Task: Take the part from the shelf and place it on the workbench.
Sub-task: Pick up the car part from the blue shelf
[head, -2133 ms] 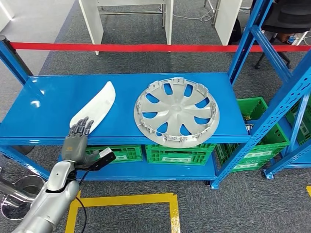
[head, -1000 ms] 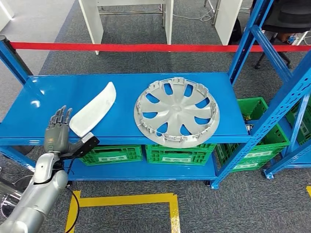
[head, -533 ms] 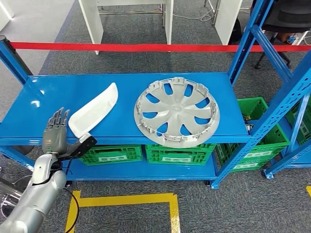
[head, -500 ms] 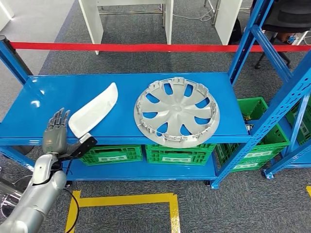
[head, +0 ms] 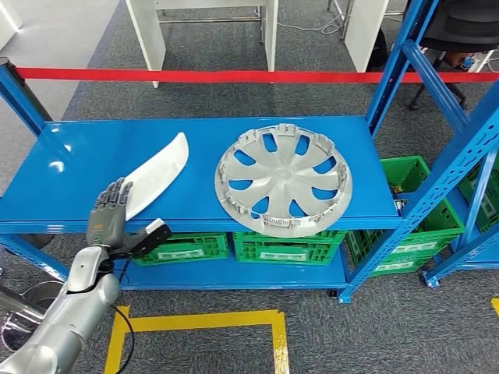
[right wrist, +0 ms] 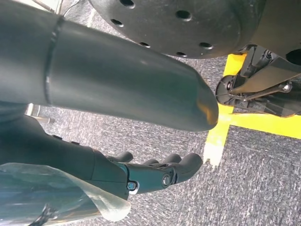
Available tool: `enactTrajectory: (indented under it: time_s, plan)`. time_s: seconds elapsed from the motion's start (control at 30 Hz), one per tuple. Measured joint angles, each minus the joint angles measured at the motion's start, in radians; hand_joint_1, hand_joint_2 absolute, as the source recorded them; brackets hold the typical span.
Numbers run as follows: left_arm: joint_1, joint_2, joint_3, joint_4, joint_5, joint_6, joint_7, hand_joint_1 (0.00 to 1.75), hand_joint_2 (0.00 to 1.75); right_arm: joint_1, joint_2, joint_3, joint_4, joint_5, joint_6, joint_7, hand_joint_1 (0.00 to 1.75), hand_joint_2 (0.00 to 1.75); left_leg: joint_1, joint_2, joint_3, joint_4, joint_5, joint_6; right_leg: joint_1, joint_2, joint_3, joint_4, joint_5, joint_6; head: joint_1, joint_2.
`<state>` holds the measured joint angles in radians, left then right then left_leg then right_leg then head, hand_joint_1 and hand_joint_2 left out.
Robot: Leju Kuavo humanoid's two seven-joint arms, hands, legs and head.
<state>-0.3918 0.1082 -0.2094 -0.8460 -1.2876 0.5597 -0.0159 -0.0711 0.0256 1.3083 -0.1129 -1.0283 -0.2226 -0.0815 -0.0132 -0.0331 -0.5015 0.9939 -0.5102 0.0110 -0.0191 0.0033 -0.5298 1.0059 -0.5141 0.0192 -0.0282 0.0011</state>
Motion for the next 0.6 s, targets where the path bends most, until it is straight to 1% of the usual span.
enactTrajectory:
  time_s: [0.1, 0.23, 0.4, 0.6]
  plan:
    - [-0.004, -0.002, -0.011, 0.014, -0.014, -0.004, 0.008, 0.02, 1.75, 0.000, 0.000, 0.002, 0.000, -0.002, 0.000, 0.001, 0.00, 0.00, 0.000, 0.000, 0.000, 0.000, 0.000, 0.000, 0.000, 0.000, 0.000, 0.000, 0.000, 0.000, 0.000, 0.000]
    - [-0.013, -0.004, -0.025, 0.036, -0.024, -0.015, 0.017, 1.75, 1.75, 0.000, 0.000, 0.005, 0.000, -0.005, 0.000, 0.001, 0.00, 0.00, 0.000, 0.000, 0.000, 0.000, 0.000, 0.000, 0.000, 0.000, 0.000, 0.000, 0.000, 0.000, 0.000, 0.000]
    - [-0.031, -0.005, -0.033, 0.066, -0.024, -0.023, 0.026, 1.75, 1.75, 0.000, 0.000, 0.006, 0.000, -0.010, -0.002, 0.003, 0.00, 0.00, 0.000, 0.000, 0.000, 0.000, 0.000, 0.000, 0.000, 0.000, 0.000, 0.000, 0.000, 0.000, 0.000, 0.000]
    - [-0.033, -0.006, -0.041, 0.088, -0.024, -0.023, 0.026, 1.75, 1.75, 0.000, 0.000, 0.006, 0.000, -0.011, -0.002, 0.003, 0.00, 0.00, 0.000, -0.001, 0.000, 0.000, 0.000, 0.000, 0.000, -0.002, 0.001, 0.000, 0.000, 0.000, 0.000, 0.000]
